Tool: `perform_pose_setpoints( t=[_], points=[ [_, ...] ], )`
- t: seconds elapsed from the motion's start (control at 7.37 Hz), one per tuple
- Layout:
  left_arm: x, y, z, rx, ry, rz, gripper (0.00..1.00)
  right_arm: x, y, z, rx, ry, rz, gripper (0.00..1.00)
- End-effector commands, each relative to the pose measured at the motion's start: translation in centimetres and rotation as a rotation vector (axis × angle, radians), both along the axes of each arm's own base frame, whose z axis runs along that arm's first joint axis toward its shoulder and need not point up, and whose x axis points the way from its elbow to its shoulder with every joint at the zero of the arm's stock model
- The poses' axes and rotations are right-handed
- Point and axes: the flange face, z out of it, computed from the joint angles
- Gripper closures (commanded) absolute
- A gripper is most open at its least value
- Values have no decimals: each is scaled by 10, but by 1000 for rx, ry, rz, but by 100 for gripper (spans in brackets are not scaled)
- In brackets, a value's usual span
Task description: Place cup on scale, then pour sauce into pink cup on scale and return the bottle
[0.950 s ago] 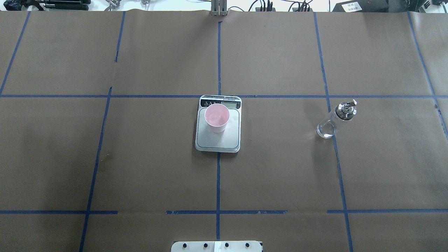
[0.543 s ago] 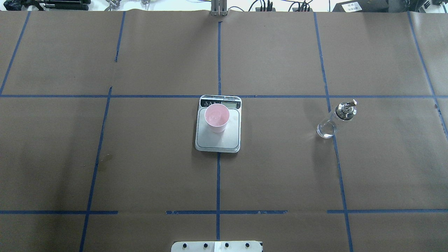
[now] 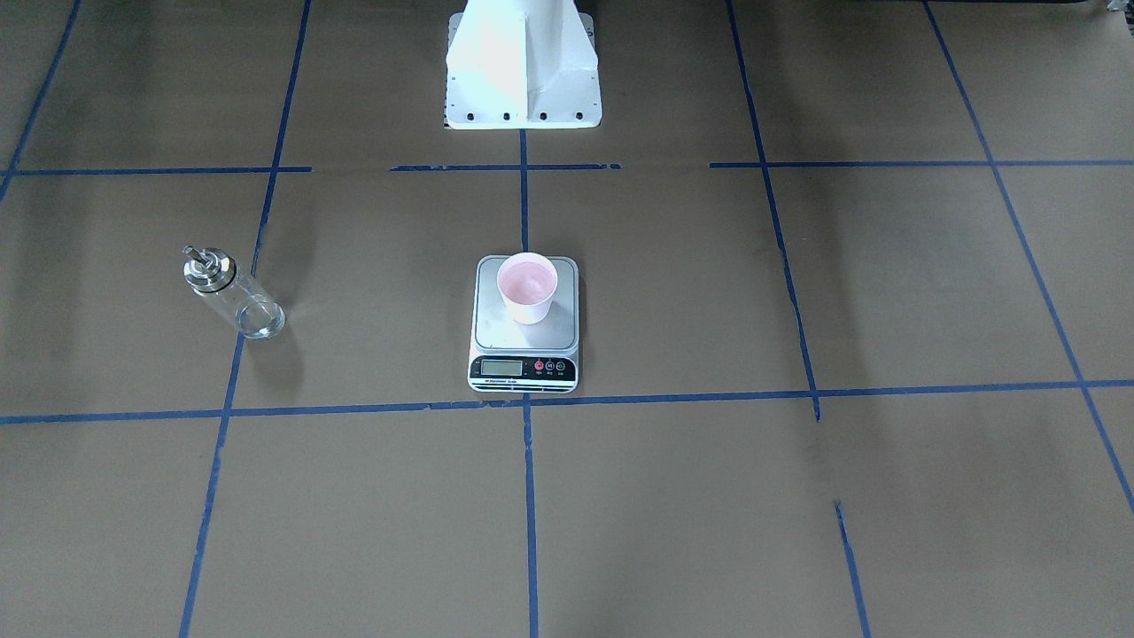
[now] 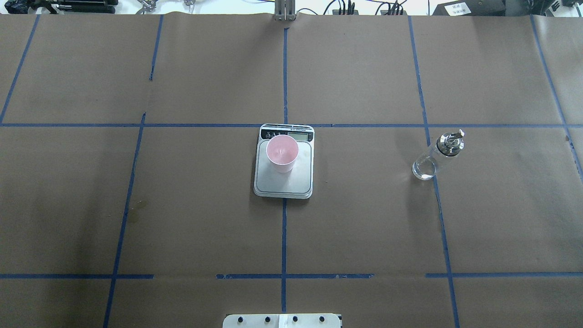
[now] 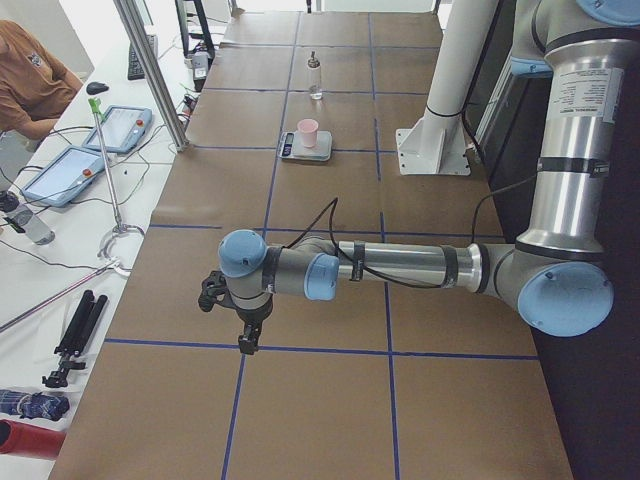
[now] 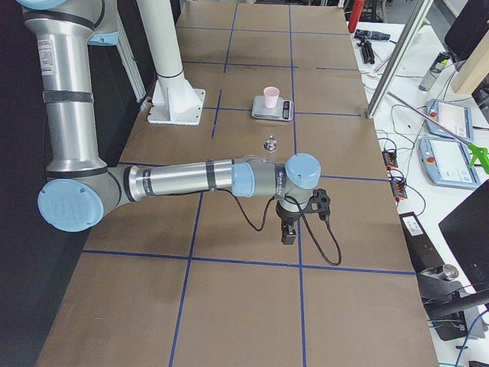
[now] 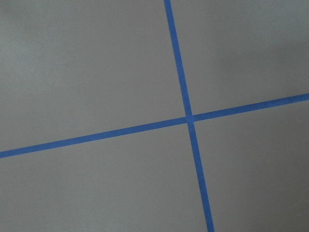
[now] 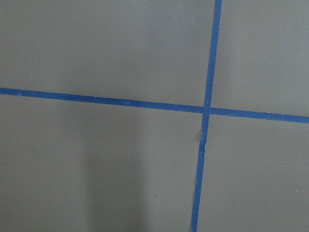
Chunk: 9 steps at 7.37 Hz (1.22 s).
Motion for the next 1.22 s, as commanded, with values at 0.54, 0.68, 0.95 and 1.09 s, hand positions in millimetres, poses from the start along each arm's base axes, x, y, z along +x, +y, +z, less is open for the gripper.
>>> perform_pose_setpoints(
  t=[0.54, 0.68, 0.95, 1.09],
  points=[
    [0, 6, -11, 17, 9, 7, 0, 16, 16, -18, 50, 21, -58, 0],
    [0, 7, -10, 17, 9, 7, 0, 16, 16, -19, 50, 21, -55, 0],
    [0, 7, -11, 17, 9, 7, 0, 17, 19, -15, 43, 29, -53, 0],
    [0, 6, -11, 18, 9, 7, 0, 17, 18, -18, 48, 30, -52, 0]
  ],
)
